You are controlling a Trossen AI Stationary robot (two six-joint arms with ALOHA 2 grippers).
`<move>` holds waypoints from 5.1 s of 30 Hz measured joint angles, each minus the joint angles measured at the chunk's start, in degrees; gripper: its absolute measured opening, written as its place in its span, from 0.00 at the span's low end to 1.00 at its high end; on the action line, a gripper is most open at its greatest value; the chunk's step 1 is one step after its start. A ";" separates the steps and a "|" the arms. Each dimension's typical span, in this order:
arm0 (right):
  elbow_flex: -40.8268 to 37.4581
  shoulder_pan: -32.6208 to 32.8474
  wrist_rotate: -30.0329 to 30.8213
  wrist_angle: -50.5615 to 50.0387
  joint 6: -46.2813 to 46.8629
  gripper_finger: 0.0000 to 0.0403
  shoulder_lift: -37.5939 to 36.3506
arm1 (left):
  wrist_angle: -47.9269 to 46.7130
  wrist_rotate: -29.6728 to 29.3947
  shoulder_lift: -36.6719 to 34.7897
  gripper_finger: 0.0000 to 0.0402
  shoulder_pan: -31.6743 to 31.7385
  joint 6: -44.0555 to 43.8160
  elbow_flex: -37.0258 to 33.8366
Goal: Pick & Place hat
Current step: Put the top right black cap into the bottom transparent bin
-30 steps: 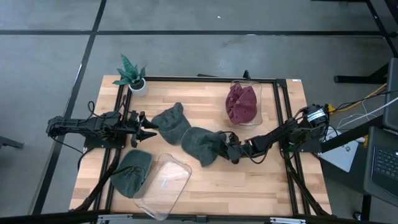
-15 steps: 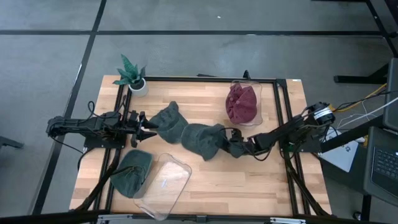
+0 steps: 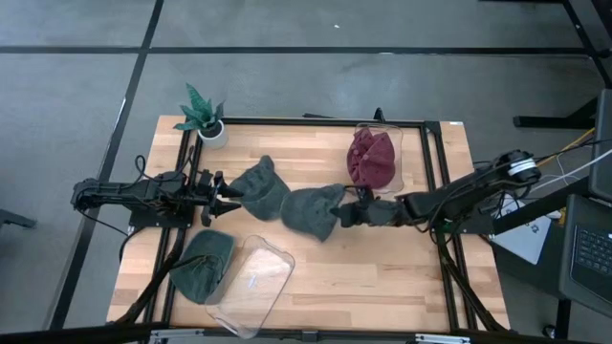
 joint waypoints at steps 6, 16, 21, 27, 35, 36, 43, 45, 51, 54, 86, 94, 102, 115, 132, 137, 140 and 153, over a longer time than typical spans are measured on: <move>0.07 -0.52 -6.61 0.20 -10.16 0.02 -5.27 | 0.01 0.00 0.00 0.52 -0.02 0.00 0.00; 2.00 -0.45 -12.98 2.07 -18.47 0.02 -8.23 | 0.01 0.00 0.00 0.52 -0.02 -0.02 0.00; 5.96 -0.41 -16.65 2.40 -24.57 0.01 -8.25 | 0.01 0.00 0.00 0.52 0.00 -0.02 0.00; 9.96 0.08 -20.26 2.42 -28.91 0.01 -8.25 | 0.01 0.00 0.00 0.52 0.00 -0.02 0.02; 11.92 1.74 -21.37 2.34 -33.76 0.02 -8.23 | 0.01 0.00 0.00 0.52 -0.02 0.00 0.00; 11.92 1.94 -21.37 2.34 -33.77 0.02 -8.23 | 0.01 0.00 0.00 0.52 -0.01 0.00 0.00; 11.92 3.69 -21.34 4.28 -34.38 0.02 -8.23 | 0.01 0.00 0.00 0.52 -0.02 -0.01 0.00; 11.94 4.29 -20.54 5.99 -35.42 0.02 -8.23 | 0.01 0.00 0.00 0.52 -0.01 0.00 0.00; 11.96 5.21 -17.99 9.97 -36.88 0.02 -8.23 | 0.00 0.00 0.00 0.52 0.00 -0.02 0.00; 11.96 5.25 -16.61 10.11 -36.68 0.02 -8.21 | 0.01 0.00 0.00 0.52 -0.01 0.00 0.01; 24.35 7.46 -2.77 7.19 -22.06 0.01 -0.17 | -0.01 0.00 0.00 0.52 -0.01 0.00 0.00; 37.45 8.21 -0.58 0.35 -22.14 0.01 11.23 | 0.00 0.00 0.00 0.52 0.00 0.00 0.00; 49.11 9.84 -0.32 0.10 -21.78 0.01 23.75 | 0.01 0.00 0.00 0.52 -0.02 -0.02 0.00; 60.70 10.83 -1.18 -0.92 -20.38 0.01 35.60 | 0.01 0.00 0.00 0.52 -0.02 -0.02 0.00; 61.34 10.83 -12.22 -11.44 -10.48 0.02 36.65 | 0.01 0.00 0.00 0.52 0.00 0.00 0.00; 60.37 10.83 -15.05 -13.61 -14.48 0.02 36.98 | 0.01 0.00 0.00 0.52 -0.02 0.00 0.00; 60.19 10.46 -13.92 -14.48 -18.21 0.03 37.14 | 0.01 0.00 0.00 0.52 -0.02 0.00 0.00; 60.13 8.10 -19.96 -23.43 -23.22 0.27 37.14 | 0.01 0.00 0.00 0.52 -0.01 -0.01 0.01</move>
